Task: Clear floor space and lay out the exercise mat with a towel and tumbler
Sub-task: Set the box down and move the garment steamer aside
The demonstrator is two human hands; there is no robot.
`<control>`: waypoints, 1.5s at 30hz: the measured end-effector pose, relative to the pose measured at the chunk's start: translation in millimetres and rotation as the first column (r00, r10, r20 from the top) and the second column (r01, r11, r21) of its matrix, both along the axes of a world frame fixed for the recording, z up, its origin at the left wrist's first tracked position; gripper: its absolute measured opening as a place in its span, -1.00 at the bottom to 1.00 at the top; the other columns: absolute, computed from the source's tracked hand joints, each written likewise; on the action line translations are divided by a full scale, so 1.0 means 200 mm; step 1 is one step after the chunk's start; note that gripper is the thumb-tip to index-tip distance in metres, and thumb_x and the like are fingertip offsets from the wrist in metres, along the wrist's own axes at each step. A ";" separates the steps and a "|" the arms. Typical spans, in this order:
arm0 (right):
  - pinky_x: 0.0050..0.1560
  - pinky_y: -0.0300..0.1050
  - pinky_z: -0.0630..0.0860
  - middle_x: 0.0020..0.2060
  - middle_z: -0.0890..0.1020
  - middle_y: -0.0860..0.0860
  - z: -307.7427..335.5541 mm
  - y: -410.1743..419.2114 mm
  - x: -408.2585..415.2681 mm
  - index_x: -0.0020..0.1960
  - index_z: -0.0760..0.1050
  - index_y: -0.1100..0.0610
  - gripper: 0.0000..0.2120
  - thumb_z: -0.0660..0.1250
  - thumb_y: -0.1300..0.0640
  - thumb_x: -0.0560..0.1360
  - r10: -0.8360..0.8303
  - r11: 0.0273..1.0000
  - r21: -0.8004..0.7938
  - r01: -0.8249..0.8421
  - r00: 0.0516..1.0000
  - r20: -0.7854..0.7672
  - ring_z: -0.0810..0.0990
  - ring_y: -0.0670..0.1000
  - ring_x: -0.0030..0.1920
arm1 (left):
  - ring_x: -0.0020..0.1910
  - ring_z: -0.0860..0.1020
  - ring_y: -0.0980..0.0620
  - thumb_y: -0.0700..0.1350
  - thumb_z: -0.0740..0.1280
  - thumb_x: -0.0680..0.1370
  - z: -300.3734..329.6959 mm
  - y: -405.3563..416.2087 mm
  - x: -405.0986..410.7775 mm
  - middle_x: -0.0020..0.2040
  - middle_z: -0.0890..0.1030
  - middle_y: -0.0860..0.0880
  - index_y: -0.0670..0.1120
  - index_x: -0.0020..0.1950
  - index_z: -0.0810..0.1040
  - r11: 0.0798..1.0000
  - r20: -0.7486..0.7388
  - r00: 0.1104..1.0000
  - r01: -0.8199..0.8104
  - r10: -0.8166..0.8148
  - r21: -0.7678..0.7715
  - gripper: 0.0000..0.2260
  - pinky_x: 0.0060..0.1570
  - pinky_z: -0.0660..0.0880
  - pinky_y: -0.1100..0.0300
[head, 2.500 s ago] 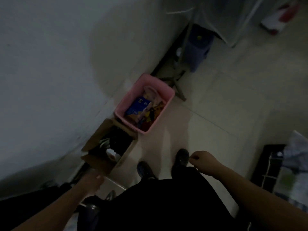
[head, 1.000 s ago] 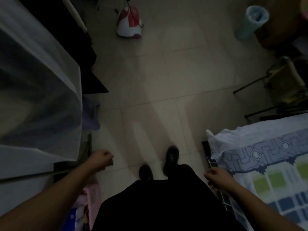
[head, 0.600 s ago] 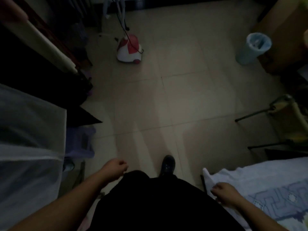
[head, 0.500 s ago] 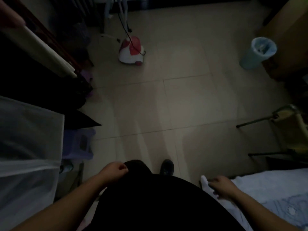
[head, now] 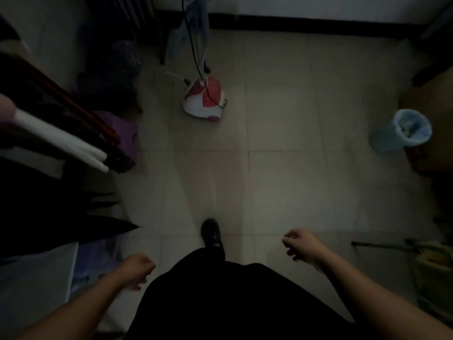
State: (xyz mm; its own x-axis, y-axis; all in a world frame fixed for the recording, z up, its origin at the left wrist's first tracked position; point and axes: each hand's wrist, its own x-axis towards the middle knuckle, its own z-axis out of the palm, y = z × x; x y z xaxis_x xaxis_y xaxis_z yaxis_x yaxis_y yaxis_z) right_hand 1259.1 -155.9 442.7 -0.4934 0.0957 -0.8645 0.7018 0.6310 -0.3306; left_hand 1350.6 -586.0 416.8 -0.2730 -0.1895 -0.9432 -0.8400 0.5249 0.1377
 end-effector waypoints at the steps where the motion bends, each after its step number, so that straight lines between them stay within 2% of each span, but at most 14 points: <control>1: -0.38 -0.16 0.41 -0.31 0.54 0.15 0.01 -0.01 -0.08 -0.18 0.51 0.17 -0.89 0.30 0.21 0.52 0.000 1.000 0.004 0.000 1.000 0.007 0.53 0.07 -0.35 | -0.43 0.42 -0.02 -0.19 0.23 0.56 0.01 -0.04 -0.13 -0.30 0.44 -0.13 -0.12 -0.22 0.42 1.000 -0.007 1.000 -0.001 0.001 -0.002 -0.85 -0.35 0.38 0.25; 7: -0.27 -0.06 0.39 -0.37 0.54 0.14 0.01 0.04 -0.43 -0.27 0.52 0.19 -0.84 0.34 0.22 0.49 -0.015 0.999 0.049 0.015 1.000 0.009 0.51 0.07 -0.31 | -0.39 0.42 -0.04 -0.22 0.21 0.58 0.09 -0.14 -0.99 -0.27 0.45 -0.16 -0.15 -0.21 0.45 0.994 -0.202 0.973 -0.113 0.110 -0.006 -0.84 -0.36 0.34 0.27; 10: -0.35 -0.13 0.36 -0.39 0.46 0.15 0.00 0.15 -0.59 -0.26 0.46 0.21 -0.83 0.31 0.25 0.51 -0.075 0.995 0.071 0.070 0.995 0.072 0.46 0.05 -0.39 | -0.34 0.46 -0.04 -0.19 0.22 0.58 0.11 -0.06 -1.38 -0.19 0.49 -0.16 -0.13 -0.20 0.47 0.990 -0.272 0.952 -0.140 0.142 0.026 -0.84 -0.35 0.37 0.26; 14: -0.41 -0.22 0.31 -0.35 0.48 0.18 -0.06 0.30 -0.89 -0.19 0.47 0.26 -0.87 0.29 0.28 0.54 -0.050 0.995 0.096 0.037 0.989 0.137 0.45 0.01 -0.45 | -0.27 0.50 -0.03 -0.14 0.24 0.56 0.09 0.15 -1.73 -0.17 0.54 -0.12 -0.12 -0.14 0.49 0.992 -0.269 0.955 -0.115 0.126 0.054 -0.89 -0.36 0.42 0.24; 18: -0.37 -0.19 0.39 -0.11 0.61 0.44 -0.09 0.47 -1.35 -0.01 0.55 0.45 -0.82 0.34 0.31 0.50 0.068 0.991 0.106 -0.085 0.985 0.156 0.52 0.01 -0.22 | -0.26 0.49 -0.07 -0.14 0.24 0.55 0.07 0.38 -1.92 -0.19 0.55 -0.15 -0.11 -0.17 0.49 0.994 -0.189 0.976 -0.099 0.106 0.049 -0.88 -0.36 0.38 0.24; 20: -0.27 -0.12 0.44 -0.09 0.65 0.38 -0.07 0.54 -1.64 0.00 0.57 0.39 -0.83 0.36 0.27 0.50 0.138 0.982 0.107 -0.158 0.975 0.176 0.54 0.03 -0.21 | -0.35 0.46 -0.03 -0.16 0.25 0.54 0.07 0.48 -2.02 -0.30 0.52 -0.11 -0.08 -0.28 0.49 0.996 -0.140 0.987 -0.078 0.083 0.039 -0.81 -0.38 0.33 0.25; 22: -0.26 -0.13 0.42 -0.25 0.62 0.24 -0.03 0.61 -1.98 -0.08 0.56 0.27 -0.89 0.35 0.20 0.51 0.188 0.972 0.105 -0.213 0.960 0.208 0.53 0.06 -0.30 | -0.42 0.45 0.04 -0.14 0.29 0.53 0.08 0.56 -2.17 -0.40 0.51 -0.03 -0.05 -0.36 0.50 0.999 -0.134 0.990 -0.038 0.042 0.034 -0.75 -0.36 0.32 0.26; 26: -0.34 -0.14 0.35 -0.38 0.48 0.15 0.03 0.66 -2.71 -0.23 0.46 0.21 -0.83 0.28 0.23 0.54 0.305 0.928 0.181 -0.326 0.943 0.132 0.45 0.08 -0.34 | -0.27 0.53 -0.02 -0.10 0.29 0.53 0.09 0.65 -2.55 -0.27 0.59 -0.11 -0.05 -0.26 0.56 0.981 -0.203 0.960 -0.179 0.192 0.078 -0.83 -0.22 0.41 0.20; 29: -0.30 -0.08 0.42 -0.34 0.54 0.18 0.05 0.49 -3.18 -0.20 0.50 0.25 -0.83 0.30 0.20 0.53 0.380 0.903 0.187 -0.386 0.923 0.064 0.50 0.10 -0.32 | -0.23 0.59 -0.05 -0.09 0.28 0.54 0.06 0.68 -2.76 -0.15 0.65 -0.16 -0.08 -0.15 0.58 0.927 -0.229 0.899 -0.355 0.373 0.118 -0.86 -0.23 0.48 0.18; 32: -0.22 -0.03 0.54 -0.19 0.65 0.21 0.02 0.19 -3.55 -0.08 0.58 0.21 -0.86 0.32 0.14 0.54 0.422 0.899 0.132 -0.418 0.906 -0.002 0.62 0.15 -0.22 | -0.27 0.58 -0.03 -0.09 0.28 0.53 -0.05 0.66 -2.90 -0.15 0.67 -0.17 -0.06 -0.18 0.57 0.882 -0.219 0.854 -0.454 0.471 0.126 -0.86 -0.28 0.46 0.19; 37: -0.15 -0.01 0.59 -0.15 0.68 0.16 -0.08 -0.35 -3.84 -0.04 0.60 0.16 -0.87 0.31 0.12 0.53 0.512 0.859 0.010 -0.512 0.858 -0.035 0.65 0.11 -0.18 | -0.25 0.50 -0.02 -0.14 0.23 0.51 -0.25 0.51 -3.01 -0.24 0.55 -0.18 -0.11 -0.26 0.48 0.895 -0.068 0.893 -0.438 0.444 0.087 -0.84 -0.23 0.37 0.18; 39: -0.17 -0.02 0.60 -0.17 0.67 0.15 -0.12 -0.52 -3.92 -0.06 0.60 0.14 -0.88 0.33 0.11 0.52 0.583 0.811 -0.043 -0.583 0.812 -0.013 0.65 0.08 -0.19 | -0.25 0.47 -0.03 -0.17 0.20 0.50 -0.28 0.41 -3.09 -0.26 0.48 -0.20 -0.12 -0.27 0.45 0.897 -0.042 0.897 -0.438 0.441 0.054 -0.84 -0.23 0.34 0.17; 42: -0.18 -0.04 0.61 -0.14 0.69 0.17 -0.20 -0.71 -4.03 -0.04 0.61 0.16 -0.86 0.36 0.09 0.50 0.689 0.724 -0.083 -0.685 0.725 0.023 0.65 0.04 -0.21 | -0.14 0.60 -0.19 -0.17 0.19 0.51 -0.33 0.28 -3.24 -0.15 0.59 -0.31 -0.27 -0.19 0.54 0.873 -0.061 0.872 -0.487 0.485 -0.015 -0.79 -0.16 0.51 0.05; 45: -0.09 -0.02 0.59 -0.20 0.68 0.08 -0.39 -0.87 -4.18 -0.08 0.61 0.14 -0.86 0.39 0.07 0.47 0.793 0.609 -0.038 -0.792 0.610 -0.011 0.65 0.05 -0.17 | -0.01 0.64 -0.18 -0.14 0.21 0.52 -0.45 0.19 -3.42 -0.04 0.65 -0.26 -0.30 -0.06 0.57 0.775 -0.151 0.768 -0.631 0.623 -0.013 -0.76 0.01 0.57 0.01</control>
